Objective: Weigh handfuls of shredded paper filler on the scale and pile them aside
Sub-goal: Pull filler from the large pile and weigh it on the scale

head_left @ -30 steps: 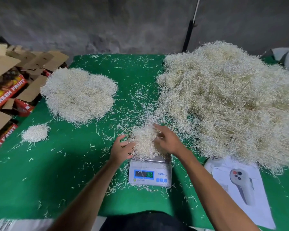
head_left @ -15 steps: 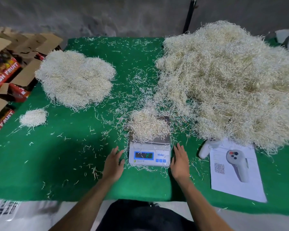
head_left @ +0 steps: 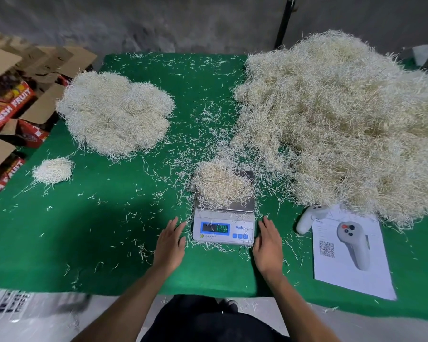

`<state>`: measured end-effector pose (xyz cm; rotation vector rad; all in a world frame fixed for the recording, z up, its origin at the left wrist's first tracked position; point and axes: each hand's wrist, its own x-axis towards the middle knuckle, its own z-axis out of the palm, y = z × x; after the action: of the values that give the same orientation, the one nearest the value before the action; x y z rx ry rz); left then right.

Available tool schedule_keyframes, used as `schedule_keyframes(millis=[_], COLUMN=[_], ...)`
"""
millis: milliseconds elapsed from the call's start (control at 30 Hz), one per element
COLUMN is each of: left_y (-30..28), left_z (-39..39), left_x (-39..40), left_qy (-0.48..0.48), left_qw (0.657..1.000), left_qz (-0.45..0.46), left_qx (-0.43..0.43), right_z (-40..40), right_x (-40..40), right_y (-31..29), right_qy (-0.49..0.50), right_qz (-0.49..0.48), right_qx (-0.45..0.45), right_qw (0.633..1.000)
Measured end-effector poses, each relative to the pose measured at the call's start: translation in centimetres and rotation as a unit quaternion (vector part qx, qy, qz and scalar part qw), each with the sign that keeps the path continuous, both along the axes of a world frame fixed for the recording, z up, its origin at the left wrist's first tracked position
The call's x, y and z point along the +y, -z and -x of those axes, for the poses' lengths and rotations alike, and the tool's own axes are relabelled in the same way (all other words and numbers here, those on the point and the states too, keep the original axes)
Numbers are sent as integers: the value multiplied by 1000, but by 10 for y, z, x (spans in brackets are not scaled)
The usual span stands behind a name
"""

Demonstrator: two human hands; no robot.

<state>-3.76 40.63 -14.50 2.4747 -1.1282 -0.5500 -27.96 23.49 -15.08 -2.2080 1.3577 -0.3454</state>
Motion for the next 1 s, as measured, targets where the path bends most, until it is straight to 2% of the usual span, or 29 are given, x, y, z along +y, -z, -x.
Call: schedule_keyframes(millis=[200,333,400,500,567,667,767,900,1000], left_y=[-5,-14,-28,-59,-79,-103,-117,-124,-123], left_z=[-2,-13,-21,-27,-30,-30,-24,-31,-49], left_x=[-3,-18,-34,-63,-88,-126,-158,-174,-176], left_qy=[-11,-43,-87,-122,-148,-168,-110,-164,-144], left_qw=[1000,999,996,969,953,945,948,902,901], left_qz=[-13,-24,25,205,243,197,127,175,202], left_qx=[-2,7,22,70,106,200,270,358,356], right_z=[0,-11,-24,-54,-81,-122,-152,-170,-170], right_x=[0,-23,-40,-60,-68,-72,-61,-53,-72], right_y=[1,-17,-38,-70,-88,-105,-109,-118,-126], right_qy=[21,81,123,122,101,69,33,2,-35], right_qz=[11,-17,-27,3,-5,-98,-182,-259,-302], right_qx=[-13,-45,-94,-159,-200,-219,-217,-273,-286], right_qw=[1000,996,988,980,975,968,959,927,909])
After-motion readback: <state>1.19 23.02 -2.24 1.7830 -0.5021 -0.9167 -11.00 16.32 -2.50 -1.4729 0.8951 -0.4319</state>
